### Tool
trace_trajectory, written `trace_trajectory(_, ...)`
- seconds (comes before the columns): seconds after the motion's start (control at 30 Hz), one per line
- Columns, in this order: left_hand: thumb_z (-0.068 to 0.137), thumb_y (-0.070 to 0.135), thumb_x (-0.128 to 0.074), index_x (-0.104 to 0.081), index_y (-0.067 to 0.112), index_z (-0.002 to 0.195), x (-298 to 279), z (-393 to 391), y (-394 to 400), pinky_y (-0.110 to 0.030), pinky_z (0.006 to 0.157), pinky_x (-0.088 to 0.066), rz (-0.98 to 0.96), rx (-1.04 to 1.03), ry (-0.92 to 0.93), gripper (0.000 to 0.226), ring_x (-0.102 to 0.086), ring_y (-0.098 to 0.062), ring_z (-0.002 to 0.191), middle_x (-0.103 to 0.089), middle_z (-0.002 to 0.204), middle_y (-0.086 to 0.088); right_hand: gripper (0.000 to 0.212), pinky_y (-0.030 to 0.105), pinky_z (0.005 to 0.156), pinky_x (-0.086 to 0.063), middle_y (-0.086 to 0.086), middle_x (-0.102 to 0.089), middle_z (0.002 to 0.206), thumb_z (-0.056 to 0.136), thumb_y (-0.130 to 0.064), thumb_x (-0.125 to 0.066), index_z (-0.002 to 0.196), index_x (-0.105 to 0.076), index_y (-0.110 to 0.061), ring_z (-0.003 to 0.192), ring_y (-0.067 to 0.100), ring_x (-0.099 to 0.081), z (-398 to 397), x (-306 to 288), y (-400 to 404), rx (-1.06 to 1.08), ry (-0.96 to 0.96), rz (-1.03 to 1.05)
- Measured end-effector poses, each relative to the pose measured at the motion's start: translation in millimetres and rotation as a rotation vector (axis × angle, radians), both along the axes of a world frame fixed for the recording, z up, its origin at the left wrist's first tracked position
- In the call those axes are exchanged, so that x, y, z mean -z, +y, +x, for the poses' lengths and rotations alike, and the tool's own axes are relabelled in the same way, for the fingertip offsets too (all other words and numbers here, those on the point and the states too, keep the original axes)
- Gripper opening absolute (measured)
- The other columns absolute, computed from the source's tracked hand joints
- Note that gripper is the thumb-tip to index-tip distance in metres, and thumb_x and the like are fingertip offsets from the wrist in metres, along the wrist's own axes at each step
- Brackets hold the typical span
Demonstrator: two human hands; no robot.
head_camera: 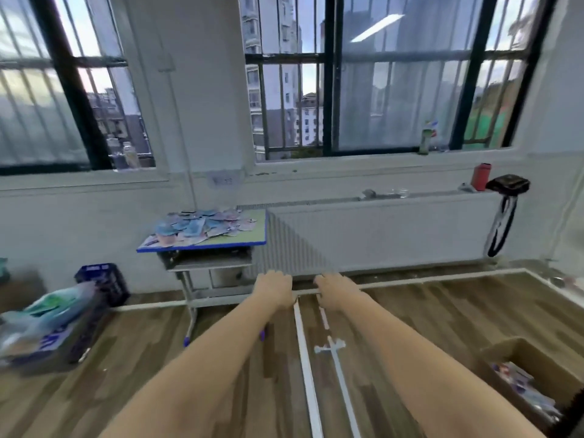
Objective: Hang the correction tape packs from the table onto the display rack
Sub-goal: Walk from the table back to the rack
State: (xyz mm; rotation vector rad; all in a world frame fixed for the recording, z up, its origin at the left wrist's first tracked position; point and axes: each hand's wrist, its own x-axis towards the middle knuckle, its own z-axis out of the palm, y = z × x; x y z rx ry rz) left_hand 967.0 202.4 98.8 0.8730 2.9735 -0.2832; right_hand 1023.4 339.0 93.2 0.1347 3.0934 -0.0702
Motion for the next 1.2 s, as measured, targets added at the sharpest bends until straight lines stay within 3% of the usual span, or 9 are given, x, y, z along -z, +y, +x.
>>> trace_trajectory(0.17,0.094,0.043,-0.051,-0.049,0.012,0.129,-6.1,-94.9,-12.0,-0.04,0.095,-0.043,0.028,-0.146,-0.023,0.046,-0.048,-0.027,0.119,-0.054,0.128,-0.011,0.044,0.039,0.104,-0.038,0.01,-0.046,0.137,0.094,-0.021,-0.053,0.135,-0.042,-0.01,0.126,0.026,-0.044,-112.0,-8.4,-3.8,-0.148,0.028,0.004)
trace_trajectory(0.47,0.096,0.042,-0.047,-0.048,0.009,0.129,-4.8,-231.5,-5.4,-0.041,0.097,-0.039,0.043,-0.279,-0.038,0.046,-0.046,-0.029,0.121,-0.052,0.13,-0.011,0.043,0.038,0.105,-0.038,0.013,-0.044,0.139,0.096,-0.019,-0.048,0.137,-0.04,-0.008,0.128,0.027,-0.042,-272.2,2.4,8.6,-0.248,-0.066,0.025)
trace_trajectory(0.9,0.096,0.041,-0.048,-0.053,0.01,0.124,26.6,-467.5,-45.1,-0.038,0.095,-0.041,0.048,-0.31,-0.021,0.043,-0.049,-0.027,0.12,-0.055,0.129,-0.011,0.045,0.04,0.103,-0.039,0.014,-0.045,0.138,0.094,-0.019,-0.048,0.137,-0.041,-0.008,0.127,0.029,-0.042,-528.4,39.8,-34.2,-0.3,-0.105,0.007)
trace_trajectory(1.2,0.095,0.043,-0.046,-0.05,0.011,0.129,79.7,-615.9,-63.7,-0.038,0.094,-0.042,0.01,-0.326,-0.14,0.046,-0.045,-0.029,0.124,-0.052,0.131,-0.012,0.047,0.039,0.103,-0.04,0.014,-0.043,0.14,0.094,-0.022,-0.05,0.138,-0.04,-0.008,0.129,0.03,-0.039,-667.5,93.8,-34.5,-0.256,-0.249,-0.061)
